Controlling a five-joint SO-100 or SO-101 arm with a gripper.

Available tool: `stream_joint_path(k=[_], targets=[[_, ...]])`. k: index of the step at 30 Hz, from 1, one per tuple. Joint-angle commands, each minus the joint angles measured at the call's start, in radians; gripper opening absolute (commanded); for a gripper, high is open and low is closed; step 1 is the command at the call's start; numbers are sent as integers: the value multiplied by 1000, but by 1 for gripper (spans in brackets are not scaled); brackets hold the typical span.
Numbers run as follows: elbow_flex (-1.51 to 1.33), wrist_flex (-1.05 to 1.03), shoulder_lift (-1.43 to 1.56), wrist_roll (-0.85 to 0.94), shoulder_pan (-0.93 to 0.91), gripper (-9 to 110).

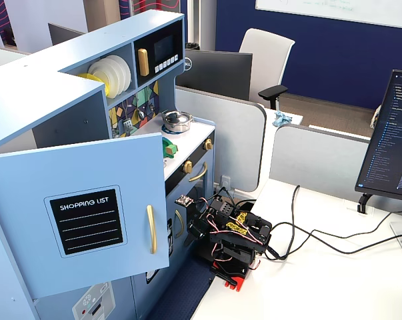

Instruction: Pick up the green pineapple from the left cabinet and place it in the green recipient

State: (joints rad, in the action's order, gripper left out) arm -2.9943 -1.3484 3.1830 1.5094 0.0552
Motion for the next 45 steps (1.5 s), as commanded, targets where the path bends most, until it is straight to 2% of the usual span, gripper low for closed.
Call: stream_joint_path(k=[1, 12, 15, 18, 21, 23, 25, 27, 33, 37, 45], targets=[[-3, -184, -5, 15, -31, 0], [-2, -150, -6, 66, 17, 0], [9, 32, -12, 41, 106, 1], [64, 324, -87, 78, 265, 2], [161, 684, -204, 40, 457, 6], [249, 822, -253, -12, 546, 8], [339, 885, -282, -63, 607, 14], [428, 913, -316, -46, 629, 25], [588, 957, -410, 23, 673, 34], [632, 1034, -486, 67, 693, 38], [669, 1259, -673, 215, 706, 36]])
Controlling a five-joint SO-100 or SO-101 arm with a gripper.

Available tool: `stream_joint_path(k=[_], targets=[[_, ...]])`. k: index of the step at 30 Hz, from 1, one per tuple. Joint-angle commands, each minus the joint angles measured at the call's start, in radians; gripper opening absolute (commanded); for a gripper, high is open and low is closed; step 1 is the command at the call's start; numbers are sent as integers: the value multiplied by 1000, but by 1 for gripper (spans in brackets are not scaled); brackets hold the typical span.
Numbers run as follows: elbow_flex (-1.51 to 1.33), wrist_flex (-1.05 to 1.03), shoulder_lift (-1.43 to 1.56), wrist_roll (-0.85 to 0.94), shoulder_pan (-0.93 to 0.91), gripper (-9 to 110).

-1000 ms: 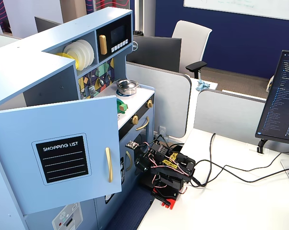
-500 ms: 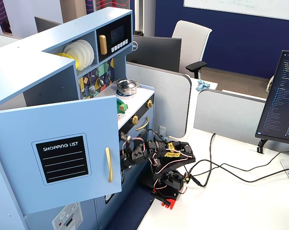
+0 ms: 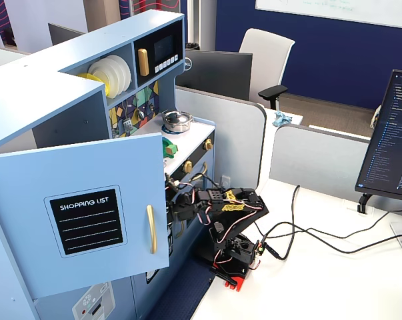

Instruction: Pick up the green pineapple from the left cabinet and place it in the green recipient

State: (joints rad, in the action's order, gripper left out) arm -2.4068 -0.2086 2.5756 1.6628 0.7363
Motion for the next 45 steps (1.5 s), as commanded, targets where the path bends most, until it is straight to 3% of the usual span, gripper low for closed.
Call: stream_joint_path(k=[1, 10, 45], targets=[[81, 156, -92, 74, 25, 36], [164, 410, -350, 98, 5, 36], [615, 503, -839, -26, -28, 34]])
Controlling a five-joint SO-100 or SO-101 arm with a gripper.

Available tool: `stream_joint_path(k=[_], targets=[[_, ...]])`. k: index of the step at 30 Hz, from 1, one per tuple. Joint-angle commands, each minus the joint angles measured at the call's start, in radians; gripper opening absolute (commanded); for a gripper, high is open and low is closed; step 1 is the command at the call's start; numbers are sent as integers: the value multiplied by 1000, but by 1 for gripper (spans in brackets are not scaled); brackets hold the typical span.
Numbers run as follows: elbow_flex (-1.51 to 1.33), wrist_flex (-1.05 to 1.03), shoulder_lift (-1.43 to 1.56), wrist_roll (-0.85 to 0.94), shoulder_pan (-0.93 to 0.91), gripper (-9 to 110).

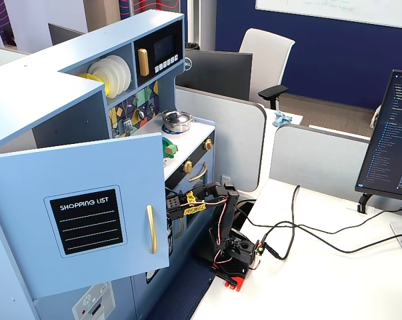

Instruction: Pick up the green pineapple from the left cabinet and place it in the green recipient

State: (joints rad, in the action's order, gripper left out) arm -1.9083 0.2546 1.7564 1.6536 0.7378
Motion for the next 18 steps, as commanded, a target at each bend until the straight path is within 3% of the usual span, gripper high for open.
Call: stream_joint_path(k=[1, 18], targets=[[130, 40, -34, -18, -34, 34], [347, 5, -244, -48, -26, 33]])
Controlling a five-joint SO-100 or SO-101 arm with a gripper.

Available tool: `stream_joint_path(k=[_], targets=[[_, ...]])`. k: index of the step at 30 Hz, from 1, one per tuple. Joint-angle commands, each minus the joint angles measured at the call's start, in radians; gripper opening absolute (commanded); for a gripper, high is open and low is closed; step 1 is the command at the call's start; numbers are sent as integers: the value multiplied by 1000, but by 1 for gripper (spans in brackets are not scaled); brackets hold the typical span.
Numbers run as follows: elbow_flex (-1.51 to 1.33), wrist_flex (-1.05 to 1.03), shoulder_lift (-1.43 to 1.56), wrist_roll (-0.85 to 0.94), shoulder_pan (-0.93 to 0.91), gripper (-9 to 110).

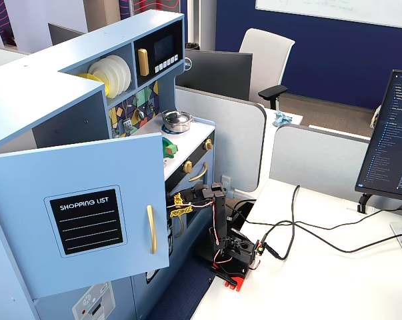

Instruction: Pick up the green pineapple from the left cabinet and place it in the green recipient

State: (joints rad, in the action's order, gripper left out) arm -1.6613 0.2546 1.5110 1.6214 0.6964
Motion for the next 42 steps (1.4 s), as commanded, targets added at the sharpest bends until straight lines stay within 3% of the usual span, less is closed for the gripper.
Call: stream_joint_path(k=[1, 9, 12, 13, 18, 25, 34, 39, 42], targets=[[104, 5, -5, -18, 20, 33], [141, 0, -46, -29, 61, 25], [137, -2, -34, -15, 80, 2], [132, -2, -26, -18, 84, 0], [77, -2, 69, 2, 95, 0], [-190, -101, 439, 330, 74, 0], [-440, -834, 1206, 374, -101, 0], [-344, -1132, 1374, 310, -287, 0], [-273, -1193, 1381, 272, -407, 0]])
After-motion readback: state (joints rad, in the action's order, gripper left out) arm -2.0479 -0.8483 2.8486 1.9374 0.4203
